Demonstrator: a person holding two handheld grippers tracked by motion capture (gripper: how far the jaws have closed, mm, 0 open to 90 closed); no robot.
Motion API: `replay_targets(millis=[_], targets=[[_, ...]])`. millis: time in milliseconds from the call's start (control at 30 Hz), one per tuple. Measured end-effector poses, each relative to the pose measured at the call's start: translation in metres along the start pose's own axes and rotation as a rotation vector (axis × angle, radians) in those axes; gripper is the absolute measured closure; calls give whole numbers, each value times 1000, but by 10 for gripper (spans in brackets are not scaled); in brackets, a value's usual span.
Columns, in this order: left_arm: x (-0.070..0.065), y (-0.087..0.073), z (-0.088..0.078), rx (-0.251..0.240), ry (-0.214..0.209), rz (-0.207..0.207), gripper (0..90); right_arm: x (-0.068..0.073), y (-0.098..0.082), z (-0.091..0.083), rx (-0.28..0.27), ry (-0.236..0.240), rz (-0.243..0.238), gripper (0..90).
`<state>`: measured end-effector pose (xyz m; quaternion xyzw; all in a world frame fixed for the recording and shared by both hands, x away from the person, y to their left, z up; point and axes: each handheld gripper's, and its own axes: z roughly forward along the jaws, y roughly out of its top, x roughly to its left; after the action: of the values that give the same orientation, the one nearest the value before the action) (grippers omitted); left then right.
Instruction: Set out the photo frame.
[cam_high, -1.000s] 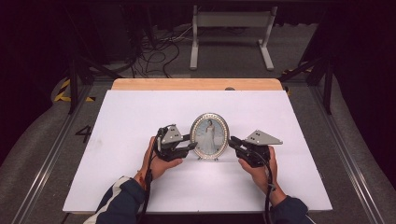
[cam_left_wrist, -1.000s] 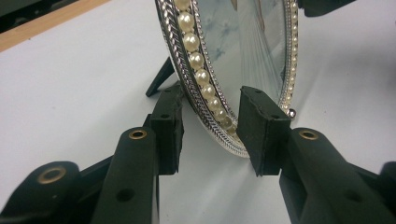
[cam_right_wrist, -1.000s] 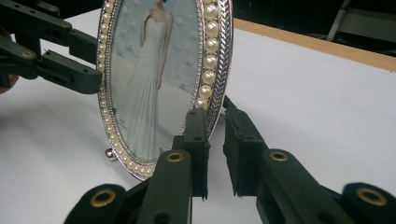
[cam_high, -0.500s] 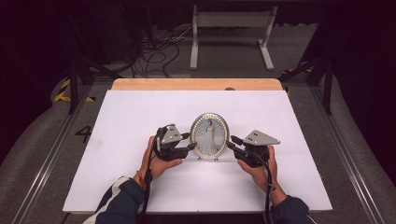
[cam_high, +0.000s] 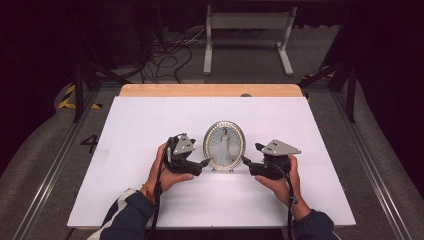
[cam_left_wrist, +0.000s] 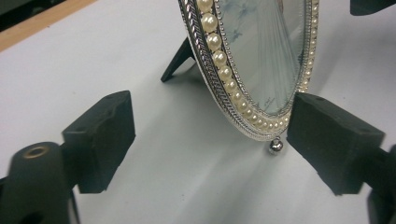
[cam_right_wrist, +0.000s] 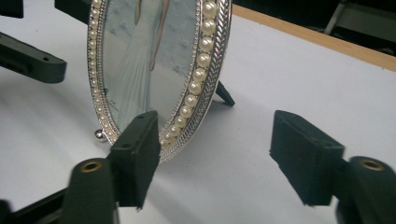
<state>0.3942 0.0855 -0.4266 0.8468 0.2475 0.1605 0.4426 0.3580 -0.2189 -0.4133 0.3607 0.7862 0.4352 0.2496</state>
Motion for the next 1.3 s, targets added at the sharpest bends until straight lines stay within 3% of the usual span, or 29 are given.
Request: replay_targets(millis=[200,300,367,700,800,1033,1300], targets=[[-1,-1,-1,-3,-6,23,85,2,-1,2,17,0,-21,137],[-1,0,-2,-9,-2,32,77,2,1,2,-10,39,0,81],[-1,-1,-2,-11,-2,30,71,5,2,3,-1,37,-36,58],[-2,-1,-7,8,8,68,68,8,1,6,47,6,-73,91],[-3,-1,-10,15,11,82,69,10,1,6,66,-22,-107,108],[-5,-3,-14,34,26,117,73,15,2,2,85,-32,-179,113],[-4,-10,-25,53,38,153,73,11,-1,-2,102,-48,-189,113]])
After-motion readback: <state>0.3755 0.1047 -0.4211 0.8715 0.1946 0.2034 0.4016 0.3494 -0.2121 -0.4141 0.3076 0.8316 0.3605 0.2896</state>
